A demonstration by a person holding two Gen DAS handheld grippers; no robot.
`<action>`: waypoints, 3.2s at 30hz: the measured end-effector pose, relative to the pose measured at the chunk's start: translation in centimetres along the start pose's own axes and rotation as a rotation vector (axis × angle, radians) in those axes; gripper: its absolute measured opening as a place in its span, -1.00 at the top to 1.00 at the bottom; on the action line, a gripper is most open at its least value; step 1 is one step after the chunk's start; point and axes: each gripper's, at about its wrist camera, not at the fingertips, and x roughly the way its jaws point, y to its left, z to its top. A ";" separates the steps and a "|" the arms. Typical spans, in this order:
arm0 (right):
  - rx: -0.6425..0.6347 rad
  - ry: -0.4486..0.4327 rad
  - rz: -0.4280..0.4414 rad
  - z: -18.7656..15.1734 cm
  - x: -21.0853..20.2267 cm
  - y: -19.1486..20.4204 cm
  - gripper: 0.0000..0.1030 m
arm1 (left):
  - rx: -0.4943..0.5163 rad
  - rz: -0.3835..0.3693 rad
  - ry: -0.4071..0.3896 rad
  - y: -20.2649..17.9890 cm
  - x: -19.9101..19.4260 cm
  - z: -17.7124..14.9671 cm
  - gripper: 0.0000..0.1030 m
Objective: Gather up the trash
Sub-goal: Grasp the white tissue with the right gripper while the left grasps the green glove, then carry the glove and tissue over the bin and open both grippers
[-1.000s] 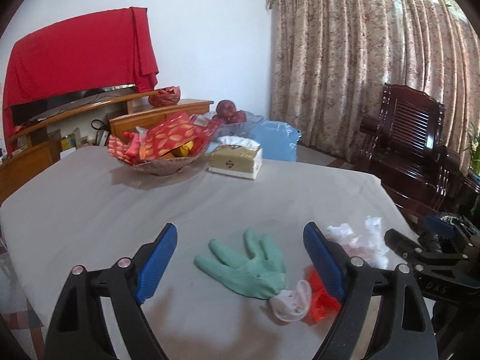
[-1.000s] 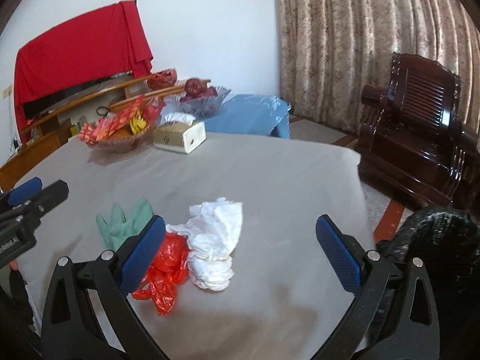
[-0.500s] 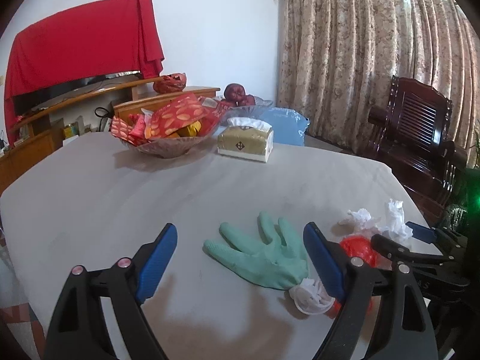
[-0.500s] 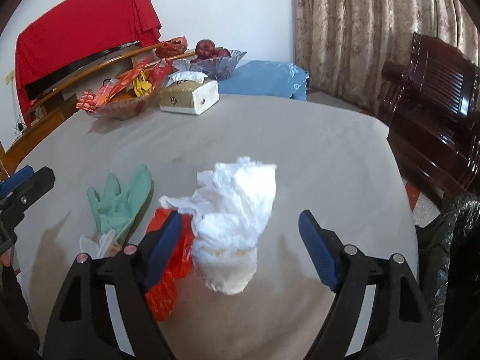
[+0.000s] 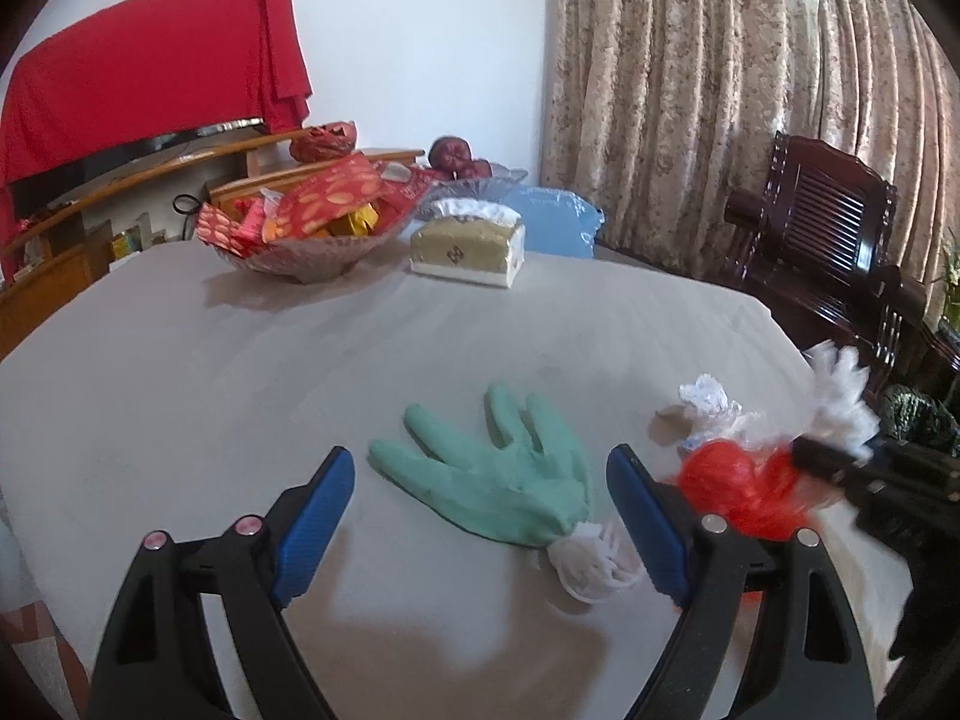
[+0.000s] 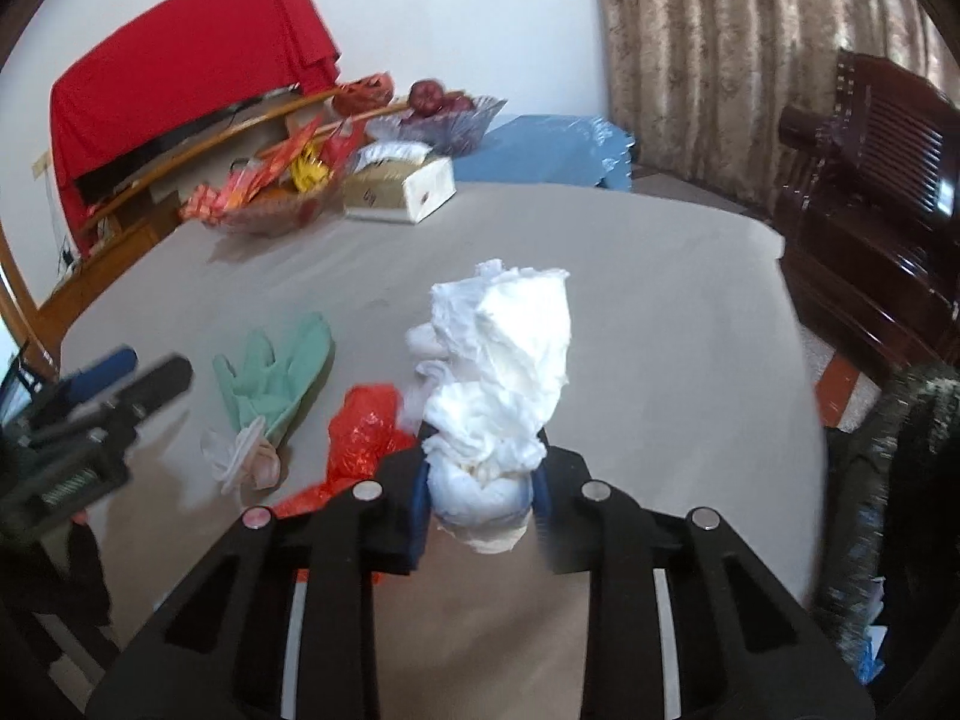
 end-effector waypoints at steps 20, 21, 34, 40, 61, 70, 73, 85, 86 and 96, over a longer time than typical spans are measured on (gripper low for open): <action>-0.003 0.034 -0.035 -0.9 0.0 -1.8 0.34 | -0.067 -0.077 0.213 -1.7 5.6 -1.0 -0.22; -0.003 0.034 -0.035 -1.0 -0.1 -1.8 0.26 | -0.071 -0.081 0.219 -1.8 5.7 -1.1 -0.06; 0.027 0.051 -0.038 -1.9 -1.5 -2.8 -0.04 | -0.044 -0.109 0.188 -2.2 3.8 -1.2 0.58; 0.054 0.071 0.015 -2.8 -2.3 -3.3 0.57 | -0.046 -0.110 0.203 -1.6 2.7 -1.9 0.59; 0.018 -0.132 -0.028 1.2 -11.6 -3.4 0.75 | 0.023 -0.211 0.025 -6.3 -4.0 2.9 0.59; 0.042 -0.213 -0.084 2.0 -15.9 -5.1 0.75 | 0.067 -0.292 -0.041 -10.1 -6.9 4.5 0.59; 0.060 -0.232 -0.117 1.8 -17.4 -6.4 0.75 | 0.089 -0.331 -0.054 -12.0 -7.6 4.8 0.59; 0.137 -0.261 -0.298 -1.1 -22.7 -13.7 0.75 | 0.199 -0.522 -0.066 -22.0 -9.0 5.1 0.59; 0.140 -0.260 -0.310 -1.3 -23.0 -14.1 0.75 | 0.206 -0.537 -0.062 -22.7 -9.0 5.0 0.59; 0.203 -0.232 -0.427 -4.4 -24.6 -19.7 0.75 | 0.275 -0.656 -0.036 -30.4 -8.4 4.2 0.59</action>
